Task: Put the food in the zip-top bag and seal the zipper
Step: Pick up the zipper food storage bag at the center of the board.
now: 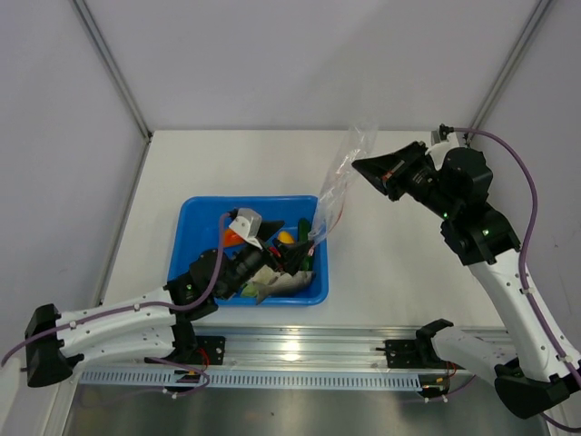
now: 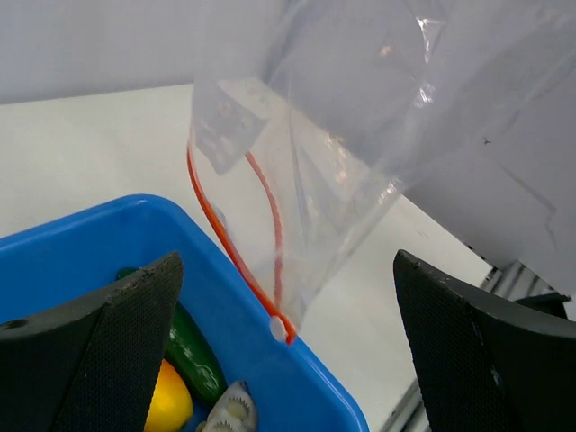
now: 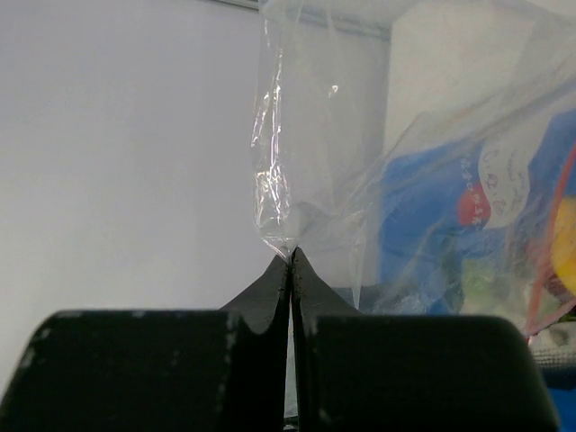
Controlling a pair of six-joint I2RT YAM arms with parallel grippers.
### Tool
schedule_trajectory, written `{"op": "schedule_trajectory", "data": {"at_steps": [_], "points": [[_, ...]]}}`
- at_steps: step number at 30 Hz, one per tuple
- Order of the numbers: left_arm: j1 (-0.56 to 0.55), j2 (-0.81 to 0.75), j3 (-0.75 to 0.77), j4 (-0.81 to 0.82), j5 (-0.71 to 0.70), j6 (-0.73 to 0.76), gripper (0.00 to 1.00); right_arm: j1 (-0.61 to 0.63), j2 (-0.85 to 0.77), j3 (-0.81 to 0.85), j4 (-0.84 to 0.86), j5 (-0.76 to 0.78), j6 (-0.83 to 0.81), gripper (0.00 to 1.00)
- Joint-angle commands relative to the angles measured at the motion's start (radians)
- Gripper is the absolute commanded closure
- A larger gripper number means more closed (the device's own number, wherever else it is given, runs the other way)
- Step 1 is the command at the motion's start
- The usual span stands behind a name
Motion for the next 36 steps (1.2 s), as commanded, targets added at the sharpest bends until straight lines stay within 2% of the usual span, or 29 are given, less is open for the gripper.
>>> {"op": "schedule_trajectory", "data": {"at_steps": [1,12,16,19,22,28,29,31,32,33,34,36], "points": [[-0.03,0.053,0.081,0.116,-0.112,0.083,0.01,-0.004,-0.022,-0.01,0.045,-0.031,0.048,1.0],[-0.069,0.194,0.148,0.195,-0.082,0.095,0.01,-0.003,-0.04,-0.019,0.064,-0.049,0.079,1.0],[-0.069,0.221,0.204,0.113,-0.09,0.081,0.01,-0.003,-0.04,-0.039,0.064,-0.074,0.068,1.0],[-0.067,0.246,0.259,0.036,-0.067,0.063,0.05,-0.003,-0.048,-0.066,0.082,-0.094,0.077,1.0],[-0.049,0.258,0.27,-0.002,-0.038,0.002,0.14,-0.004,-0.068,-0.091,0.082,-0.092,0.082,1.0],[0.019,0.241,0.256,-0.025,0.071,-0.088,0.48,-0.004,-0.093,-0.1,0.072,-0.083,0.079,1.0],[0.029,0.24,0.257,-0.029,0.102,-0.091,0.58,-0.004,-0.091,-0.1,0.075,-0.094,0.076,1.0],[0.039,0.223,0.265,-0.045,0.125,-0.098,0.71,-0.004,-0.086,-0.095,0.069,-0.106,0.066,1.0],[0.043,0.215,0.267,-0.051,0.14,-0.104,0.86,-0.004,-0.077,-0.092,0.064,-0.112,0.042,1.0],[0.059,0.196,0.268,-0.061,0.168,-0.13,0.96,-0.004,-0.074,-0.092,0.053,-0.129,0.027,1.0],[0.071,0.186,0.271,-0.077,0.182,-0.15,0.99,-0.004,-0.07,-0.094,0.041,-0.134,0.014,1.0],[0.111,0.166,0.286,-0.14,0.238,-0.208,0.99,-0.004,-0.063,-0.095,0.013,-0.141,-0.035,0.97]]}}
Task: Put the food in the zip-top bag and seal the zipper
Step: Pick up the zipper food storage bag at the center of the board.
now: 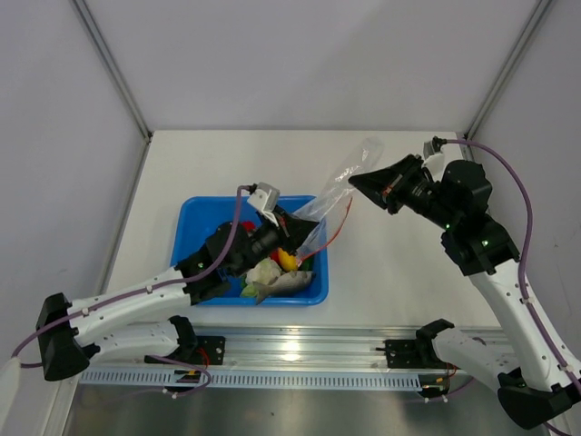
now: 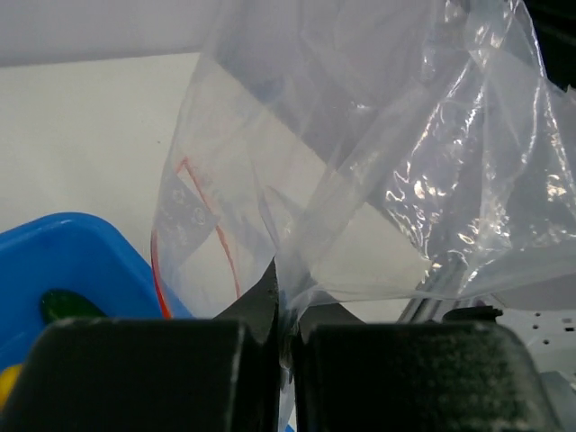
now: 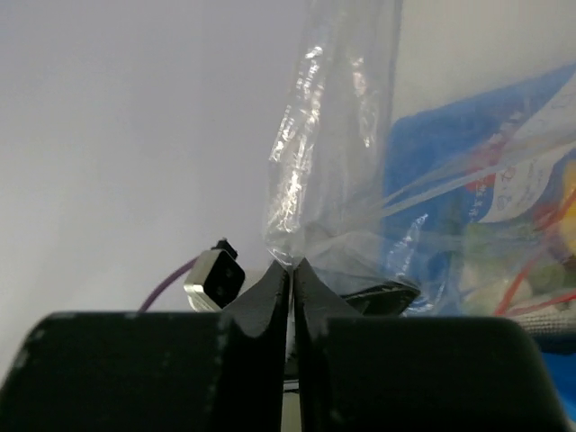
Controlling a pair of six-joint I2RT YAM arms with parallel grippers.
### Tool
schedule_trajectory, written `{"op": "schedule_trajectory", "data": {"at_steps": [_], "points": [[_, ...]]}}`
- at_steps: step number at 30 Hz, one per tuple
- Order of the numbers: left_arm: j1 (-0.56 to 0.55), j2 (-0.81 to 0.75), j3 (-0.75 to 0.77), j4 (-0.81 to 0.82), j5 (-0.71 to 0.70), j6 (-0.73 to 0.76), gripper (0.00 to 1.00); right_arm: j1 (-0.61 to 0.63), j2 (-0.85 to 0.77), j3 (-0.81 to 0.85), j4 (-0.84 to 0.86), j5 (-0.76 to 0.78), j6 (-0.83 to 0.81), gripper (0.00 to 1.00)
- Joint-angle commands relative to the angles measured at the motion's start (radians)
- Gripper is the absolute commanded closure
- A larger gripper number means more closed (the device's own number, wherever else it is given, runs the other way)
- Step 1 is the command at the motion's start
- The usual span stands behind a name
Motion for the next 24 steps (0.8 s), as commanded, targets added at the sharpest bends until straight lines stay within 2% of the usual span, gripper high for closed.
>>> {"op": "schedule_trajectory", "data": {"at_steps": [1,3,4,5,8,10,12,13,14,15,16,19,21,24], "points": [[0.063,-0.069,0.054,-0.084,0.121,-0.112,0.99,-0.004,0.011,0.011,-0.03,-0.037,-0.094,0.91],[0.101,-0.091,0.072,-0.15,0.159,-0.159,1.0,-0.004,0.02,0.012,-0.046,-0.044,-0.176,0.79],[0.115,-0.115,0.073,-0.166,0.176,-0.179,0.99,-0.002,0.022,0.012,-0.055,-0.05,-0.204,0.57],[0.145,-0.13,0.073,-0.18,0.197,-0.208,0.99,-0.004,0.025,0.014,-0.067,-0.05,-0.233,0.5],[0.208,-0.164,0.085,-0.231,0.273,-0.277,0.99,-0.004,0.039,0.029,-0.124,-0.072,-0.384,0.2],[0.239,-0.166,0.132,-0.323,0.326,-0.309,0.99,0.001,0.058,0.052,-0.212,-0.079,-0.532,0.14],[0.288,-0.151,0.154,-0.396,0.366,-0.354,0.99,0.051,0.072,0.092,-0.315,-0.04,-0.64,0.14],[0.304,-0.144,0.184,-0.416,0.388,-0.371,0.99,0.091,0.075,0.104,-0.349,0.009,-0.722,0.14],[0.336,-0.134,0.192,-0.429,0.433,-0.404,0.99,0.137,0.074,0.113,-0.374,0.14,-0.758,0.14],[0.351,-0.131,0.198,-0.43,0.463,-0.423,1.0,0.224,0.074,0.116,-0.41,0.196,-0.786,0.14],[0.383,-0.127,0.197,-0.426,0.521,-0.456,0.99,0.257,0.08,0.116,-0.427,0.239,-0.822,0.14],[0.419,-0.123,0.195,-0.408,0.578,-0.486,0.99,0.332,0.079,0.11,-0.478,0.439,-0.827,0.13],[0.436,-0.123,0.195,-0.408,0.63,-0.486,0.99,0.335,0.054,0.098,-0.468,0.462,-0.84,0.11],[0.437,-0.137,0.18,-0.415,0.673,-0.458,0.99,0.332,0.034,0.135,-0.474,0.527,-0.856,0.02]]}}
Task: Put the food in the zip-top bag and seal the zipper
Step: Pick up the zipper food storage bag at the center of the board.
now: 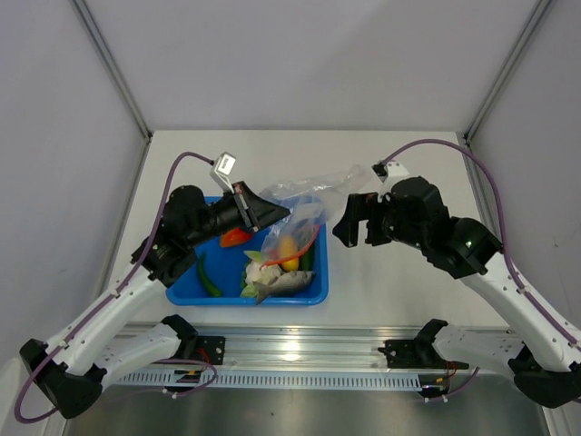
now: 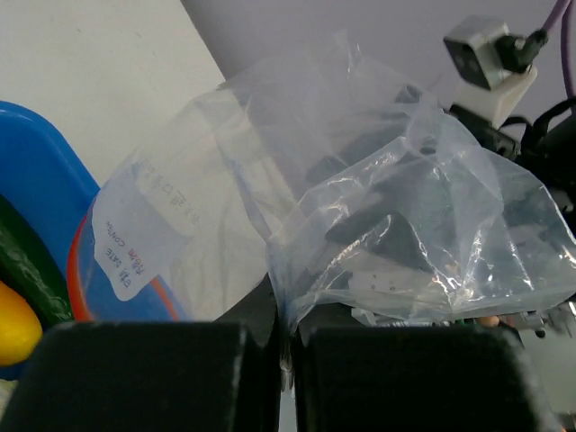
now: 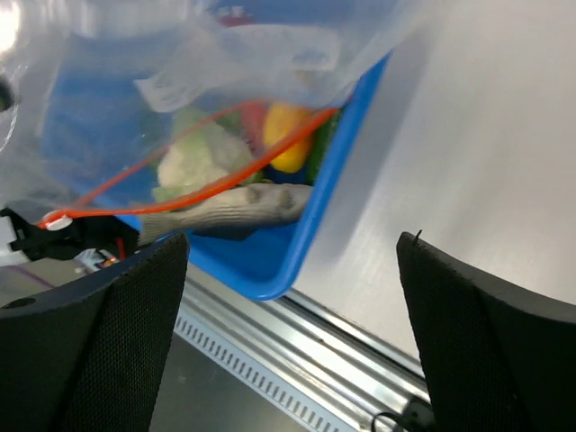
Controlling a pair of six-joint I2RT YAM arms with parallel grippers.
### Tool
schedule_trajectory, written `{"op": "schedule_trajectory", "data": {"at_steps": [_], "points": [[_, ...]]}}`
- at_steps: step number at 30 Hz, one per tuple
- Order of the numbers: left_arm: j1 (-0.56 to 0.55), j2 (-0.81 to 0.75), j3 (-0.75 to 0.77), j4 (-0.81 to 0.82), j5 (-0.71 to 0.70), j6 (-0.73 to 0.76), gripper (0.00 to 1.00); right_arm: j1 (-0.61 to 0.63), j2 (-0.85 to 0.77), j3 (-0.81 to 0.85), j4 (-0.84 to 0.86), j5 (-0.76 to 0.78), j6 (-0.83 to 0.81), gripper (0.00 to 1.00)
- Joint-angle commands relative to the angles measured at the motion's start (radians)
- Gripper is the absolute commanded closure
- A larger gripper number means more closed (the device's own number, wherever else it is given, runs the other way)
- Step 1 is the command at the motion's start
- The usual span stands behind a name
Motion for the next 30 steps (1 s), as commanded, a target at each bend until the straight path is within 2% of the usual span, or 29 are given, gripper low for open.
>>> {"op": "schedule_trajectory", "data": {"at_steps": [1,2,6,8,13,16,20,25,30], "points": [[0.008,-0.024,0.005,-0.01,0.111,-0.017,0.99,0.003,-0.045,0.094,-0.027,0.172,-0.078,0.01],[0.009,-0.035,-0.02,-0.007,0.106,-0.023,0.99,0.005,-0.047,0.109,-0.021,0.164,-0.093,0.01],[0.017,-0.072,-0.055,0.0,0.082,-0.085,0.99,0.023,-0.036,0.11,0.01,-0.037,-0.2,0.01],[0.02,-0.078,-0.052,0.002,0.08,-0.163,0.99,0.109,-0.021,0.099,0.002,-0.012,-0.219,0.01],[0.054,-0.061,-0.045,0.005,0.071,-0.365,0.99,0.414,0.039,0.085,-0.018,0.418,-0.24,0.02],[0.068,-0.048,-0.013,-0.038,0.068,-0.442,1.0,0.575,0.052,0.064,0.014,0.537,-0.269,0.02],[0.074,-0.051,0.037,-0.151,0.013,-0.533,0.99,0.695,0.059,0.008,0.09,0.621,-0.319,0.05],[0.086,-0.075,0.023,-0.194,-0.01,-0.694,0.99,0.83,0.068,-0.081,0.22,0.726,-0.401,0.09],[0.086,-0.074,0.038,-0.214,0.008,-0.77,1.0,0.876,0.096,-0.148,0.33,0.821,-0.492,0.12]]}}
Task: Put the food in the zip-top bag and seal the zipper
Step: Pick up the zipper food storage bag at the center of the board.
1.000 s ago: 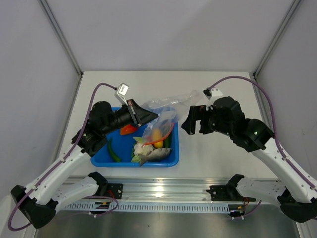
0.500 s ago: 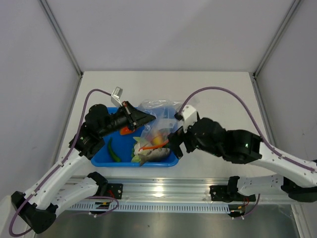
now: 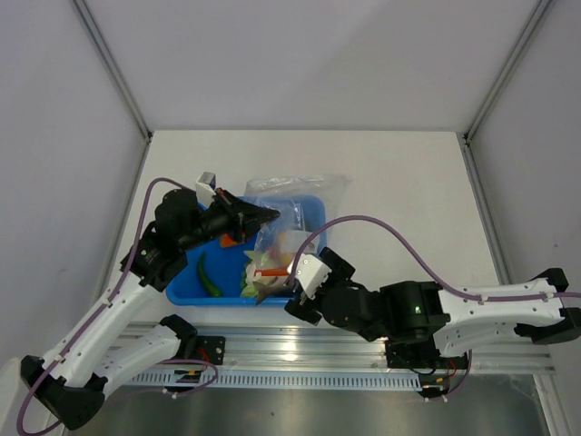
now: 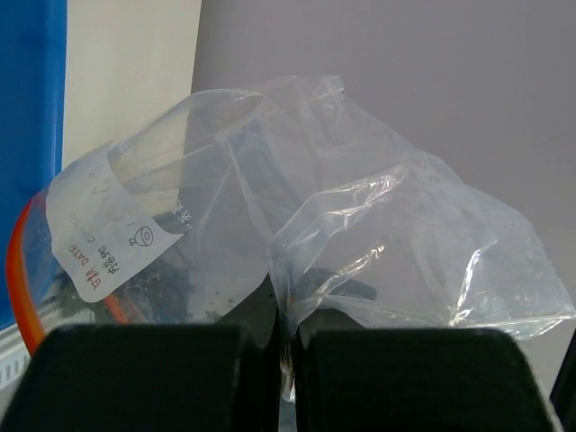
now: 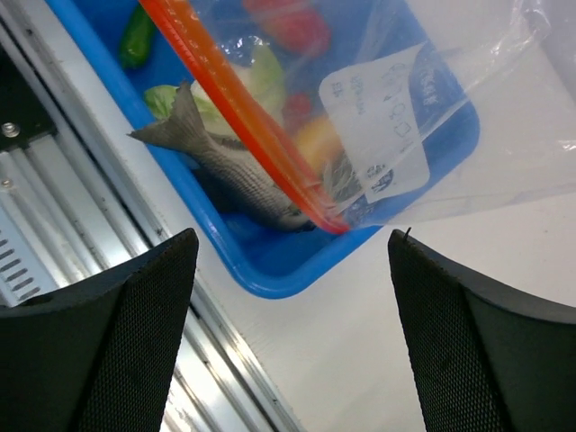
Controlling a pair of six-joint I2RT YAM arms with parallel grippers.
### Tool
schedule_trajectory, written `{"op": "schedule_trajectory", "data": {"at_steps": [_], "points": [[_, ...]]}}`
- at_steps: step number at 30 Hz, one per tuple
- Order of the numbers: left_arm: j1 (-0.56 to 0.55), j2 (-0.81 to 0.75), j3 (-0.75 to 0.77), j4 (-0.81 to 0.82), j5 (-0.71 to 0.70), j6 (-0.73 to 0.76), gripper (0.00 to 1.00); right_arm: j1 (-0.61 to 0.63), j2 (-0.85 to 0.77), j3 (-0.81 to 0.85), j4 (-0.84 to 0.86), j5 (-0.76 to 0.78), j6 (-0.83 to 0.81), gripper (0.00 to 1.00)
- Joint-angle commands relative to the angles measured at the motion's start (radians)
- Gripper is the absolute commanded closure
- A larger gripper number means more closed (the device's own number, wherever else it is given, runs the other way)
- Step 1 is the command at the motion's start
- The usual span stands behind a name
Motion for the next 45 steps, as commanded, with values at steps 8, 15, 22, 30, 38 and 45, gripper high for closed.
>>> {"op": "schedule_trajectory", "data": {"at_steps": [8,15,22,30,38,45], "points": [[0.009,-0.036,0.015,-0.006,0.021,-0.172,0.99,0.013,0.043,-0.11,0.336,0.228,-0.189,0.25],[0.011,-0.064,-0.02,-0.01,0.026,-0.205,0.99,0.012,0.107,-0.134,0.529,0.294,-0.302,0.31],[0.009,-0.084,-0.038,-0.008,0.033,-0.198,1.0,-0.018,0.138,-0.196,0.727,0.4,-0.423,0.51],[0.009,-0.096,-0.07,0.016,0.02,-0.127,0.96,-0.033,0.104,-0.176,0.665,0.374,-0.358,1.0],[0.009,-0.154,-0.104,0.162,-0.037,0.267,0.01,-0.067,0.095,-0.021,0.303,0.306,-0.091,1.0],[-0.057,-0.219,-0.067,0.045,-0.244,0.612,0.01,-0.212,0.112,0.128,-0.042,0.237,0.243,1.0]]}}
